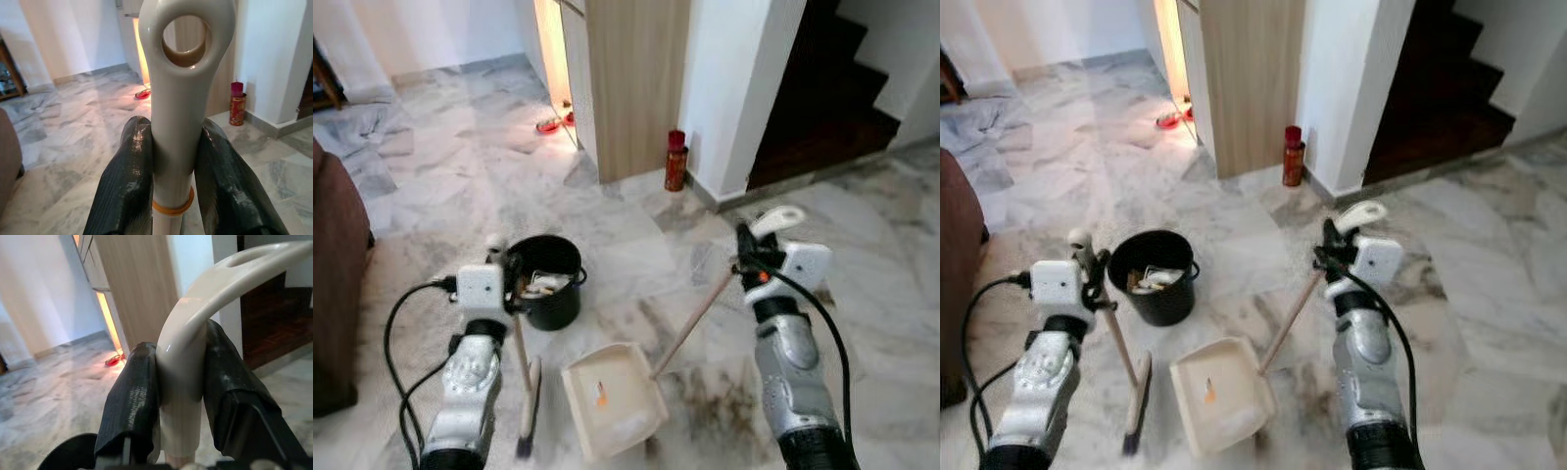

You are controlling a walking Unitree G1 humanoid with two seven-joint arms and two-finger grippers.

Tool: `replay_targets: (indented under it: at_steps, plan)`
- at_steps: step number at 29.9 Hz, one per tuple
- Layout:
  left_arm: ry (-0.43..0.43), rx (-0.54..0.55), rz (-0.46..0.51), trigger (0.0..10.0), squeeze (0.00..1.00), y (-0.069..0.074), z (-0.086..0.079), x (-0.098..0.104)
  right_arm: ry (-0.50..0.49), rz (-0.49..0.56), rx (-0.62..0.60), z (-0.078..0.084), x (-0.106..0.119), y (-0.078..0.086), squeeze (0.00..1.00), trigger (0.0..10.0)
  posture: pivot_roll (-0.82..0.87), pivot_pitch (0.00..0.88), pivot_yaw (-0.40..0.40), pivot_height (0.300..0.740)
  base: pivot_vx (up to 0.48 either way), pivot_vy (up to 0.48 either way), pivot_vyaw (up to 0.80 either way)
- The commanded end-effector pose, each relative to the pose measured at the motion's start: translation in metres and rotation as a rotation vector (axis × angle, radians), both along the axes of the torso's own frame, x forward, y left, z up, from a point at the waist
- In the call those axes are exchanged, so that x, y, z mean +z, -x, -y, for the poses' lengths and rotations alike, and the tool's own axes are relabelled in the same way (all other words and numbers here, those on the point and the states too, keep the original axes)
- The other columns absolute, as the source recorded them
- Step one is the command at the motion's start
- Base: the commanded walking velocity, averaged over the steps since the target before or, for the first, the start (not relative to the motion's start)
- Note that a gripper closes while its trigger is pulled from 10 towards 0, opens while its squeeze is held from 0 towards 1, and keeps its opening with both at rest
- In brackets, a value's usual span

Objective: Sweep floor

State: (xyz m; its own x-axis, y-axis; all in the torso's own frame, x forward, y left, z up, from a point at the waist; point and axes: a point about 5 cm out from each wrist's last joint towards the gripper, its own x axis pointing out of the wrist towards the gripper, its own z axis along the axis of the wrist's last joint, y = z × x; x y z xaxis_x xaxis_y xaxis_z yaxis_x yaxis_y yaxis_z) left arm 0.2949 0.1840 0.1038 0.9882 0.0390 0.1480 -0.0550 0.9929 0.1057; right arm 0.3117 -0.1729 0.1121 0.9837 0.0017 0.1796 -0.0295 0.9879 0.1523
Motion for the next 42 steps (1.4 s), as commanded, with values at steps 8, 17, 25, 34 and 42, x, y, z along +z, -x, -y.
replay_targets:
  at_steps: [8, 17, 25, 34, 42]
  plan:
    - [-0.003, 0.01, 0.049, 10.0, 0.0, -0.001, -0.005, 0.011, 0.004, 0.052, 0.051, -0.012, 0.014, -0.005, 0.0, 10.0, 0.0, 0.0, 0.018, 0.74, 0.0, 0.317, 0.0]
    - [-0.015, 0.004, 0.055, 10.0, 0.0, -0.002, -0.003, 0.012, -0.026, 0.11, 0.07, -0.016, 0.03, -0.012, 0.0, 10.0, 0.0, 0.0, 0.021, 0.74, 0.0, 0.106, 0.0]
    - [-0.026, 0.013, 0.062, 10.0, 0.0, -0.003, -0.003, 0.013, -0.151, 0.268, 0.037, -0.01, 0.063, -0.017, 0.0, 10.0, 0.0, 0.0, 0.024, 0.74, 0.0, 0.0, 0.0]
    - [-0.037, -0.004, 0.072, 10.0, 0.0, -0.004, 0.0, 0.015, -0.183, 0.374, 0.046, -0.01, 0.087, -0.024, 0.0, 10.0, 0.0, 0.0, 0.031, 0.74, 0.0, 0.0, 0.0]
    - [-0.037, -0.002, 0.073, 10.0, 0.0, -0.005, 0.001, 0.016, -0.183, 0.415, 0.06, -0.006, 0.1, -0.031, 0.0, 10.0, 0.01, 0.0, 0.033, 0.74, 0.0, 0.0, 0.0]
